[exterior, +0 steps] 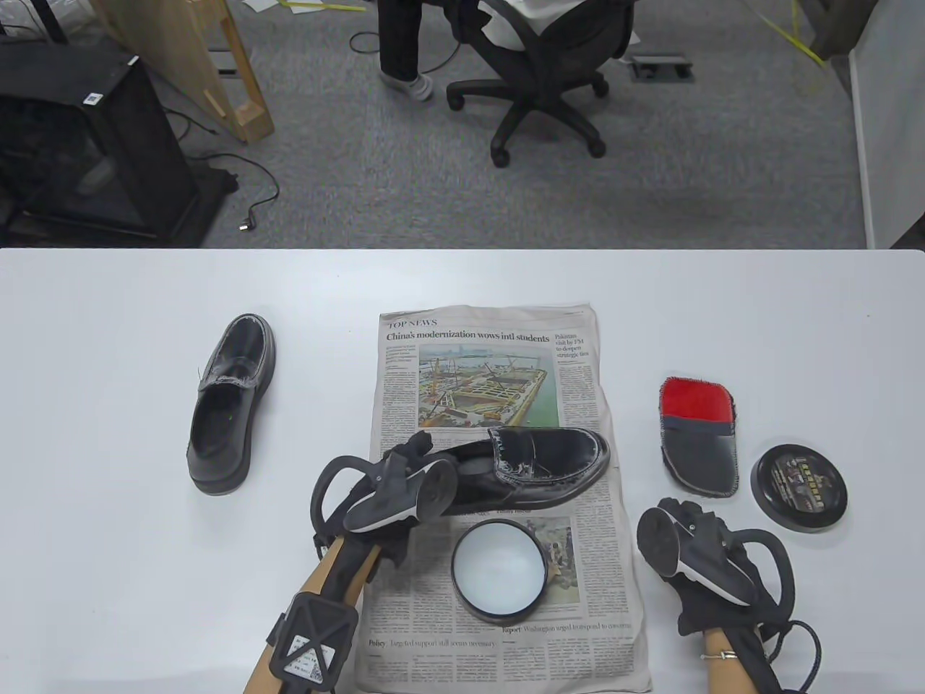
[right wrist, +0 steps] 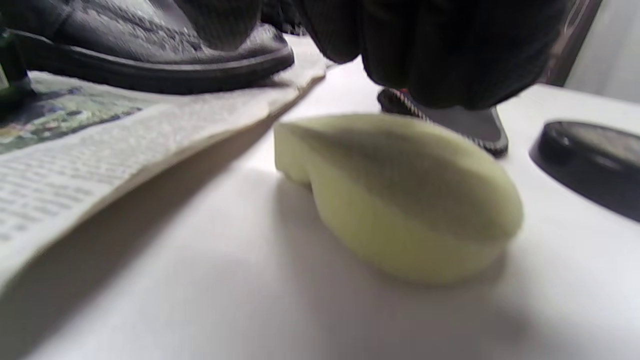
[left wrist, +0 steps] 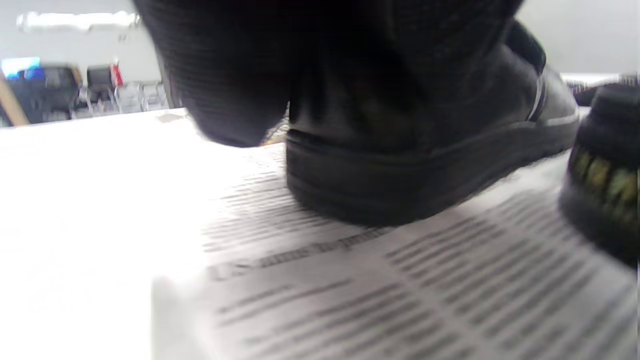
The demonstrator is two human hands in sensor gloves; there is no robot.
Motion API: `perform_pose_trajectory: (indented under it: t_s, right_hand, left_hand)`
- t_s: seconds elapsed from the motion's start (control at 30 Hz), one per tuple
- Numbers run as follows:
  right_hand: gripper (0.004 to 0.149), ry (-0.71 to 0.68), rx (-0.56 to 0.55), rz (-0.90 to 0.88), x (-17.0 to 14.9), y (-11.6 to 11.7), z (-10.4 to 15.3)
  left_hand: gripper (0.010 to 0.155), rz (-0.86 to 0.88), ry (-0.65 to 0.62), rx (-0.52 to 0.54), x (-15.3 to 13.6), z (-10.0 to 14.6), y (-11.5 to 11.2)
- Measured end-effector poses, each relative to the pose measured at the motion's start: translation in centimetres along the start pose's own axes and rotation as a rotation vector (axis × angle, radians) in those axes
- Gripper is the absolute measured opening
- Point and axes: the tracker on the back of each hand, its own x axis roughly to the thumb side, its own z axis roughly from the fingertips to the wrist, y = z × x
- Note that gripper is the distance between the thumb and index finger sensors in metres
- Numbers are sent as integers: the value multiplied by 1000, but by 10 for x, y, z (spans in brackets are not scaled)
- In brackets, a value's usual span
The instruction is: Dip and apply leather care cream with polishing sponge on shoes
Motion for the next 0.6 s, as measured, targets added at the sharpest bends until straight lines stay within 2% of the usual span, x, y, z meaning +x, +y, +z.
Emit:
perform_pose_trajectory:
  t_s: [0.03, 0.1, 0.27, 0.43, 0.5, 0.6]
  right_hand:
    - [69, -8, -26, 4, 2, -2, 2]
    - [69, -41, -80, 2, 6, -6, 6]
    - [69, -110, -203, -59, 12, -12, 13]
    - [72, -173, -208, -91, 21, -12, 15]
    - [73, -180, -208, -78, 24, -10, 14]
    - [74, -188, -196, -70, 27, -8, 12]
  left_hand:
    - [44, 26, 19, 43, -1, 0, 0]
    - [40, 33, 23, 98, -4, 1, -1]
    - [38, 57, 109, 234, -24, 20, 12]
    - [39, 72, 322, 373, -67, 52, 27]
    - [39, 24, 426, 432, -87, 63, 25]
    - [40, 53, 543, 442, -113, 67, 15]
